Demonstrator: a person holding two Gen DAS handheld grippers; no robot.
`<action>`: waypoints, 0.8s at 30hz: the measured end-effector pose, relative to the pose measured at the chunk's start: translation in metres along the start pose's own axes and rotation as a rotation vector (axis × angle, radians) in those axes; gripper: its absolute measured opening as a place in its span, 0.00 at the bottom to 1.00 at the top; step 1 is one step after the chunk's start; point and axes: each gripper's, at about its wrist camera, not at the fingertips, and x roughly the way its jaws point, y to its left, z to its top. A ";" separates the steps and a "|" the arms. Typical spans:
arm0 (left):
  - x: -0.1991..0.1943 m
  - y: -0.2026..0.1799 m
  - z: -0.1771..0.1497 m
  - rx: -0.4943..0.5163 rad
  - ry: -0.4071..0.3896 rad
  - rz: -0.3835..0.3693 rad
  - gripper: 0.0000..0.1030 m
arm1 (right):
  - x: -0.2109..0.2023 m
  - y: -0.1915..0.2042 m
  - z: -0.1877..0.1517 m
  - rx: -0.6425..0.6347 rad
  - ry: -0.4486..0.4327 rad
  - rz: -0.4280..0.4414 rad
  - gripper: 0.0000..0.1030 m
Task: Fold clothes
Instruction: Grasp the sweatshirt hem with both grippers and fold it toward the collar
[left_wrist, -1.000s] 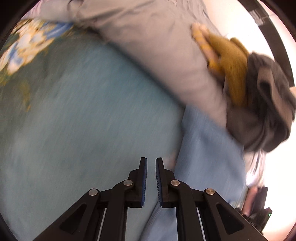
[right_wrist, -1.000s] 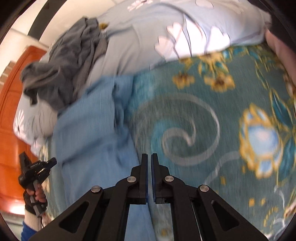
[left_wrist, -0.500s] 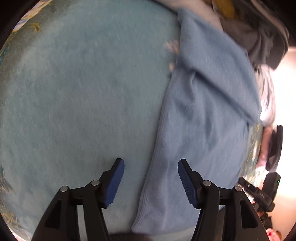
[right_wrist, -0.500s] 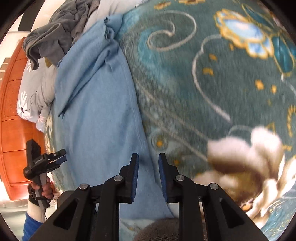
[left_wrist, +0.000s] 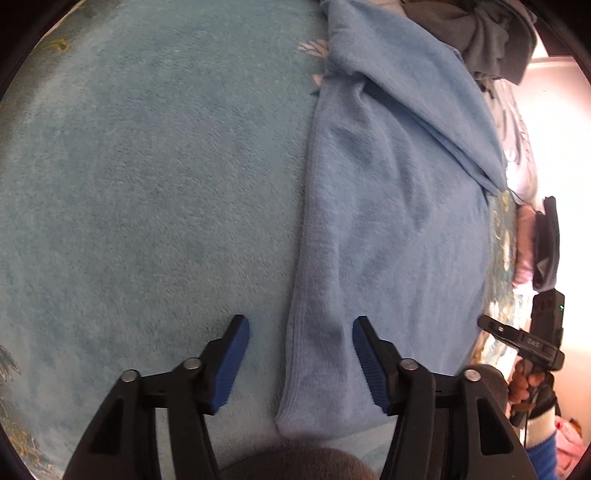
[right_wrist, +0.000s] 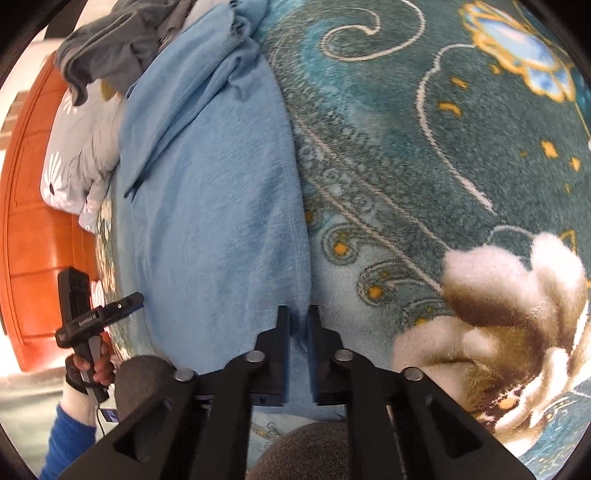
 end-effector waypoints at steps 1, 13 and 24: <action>0.001 -0.001 -0.001 0.015 0.013 -0.015 0.35 | -0.001 0.000 0.000 0.000 -0.005 0.007 0.07; -0.054 0.037 0.021 0.096 -0.179 -0.308 0.05 | -0.056 0.010 0.026 0.013 -0.207 0.324 0.03; -0.095 0.026 0.147 -0.073 -0.379 -0.392 0.05 | -0.085 0.038 0.144 0.085 -0.359 0.337 0.03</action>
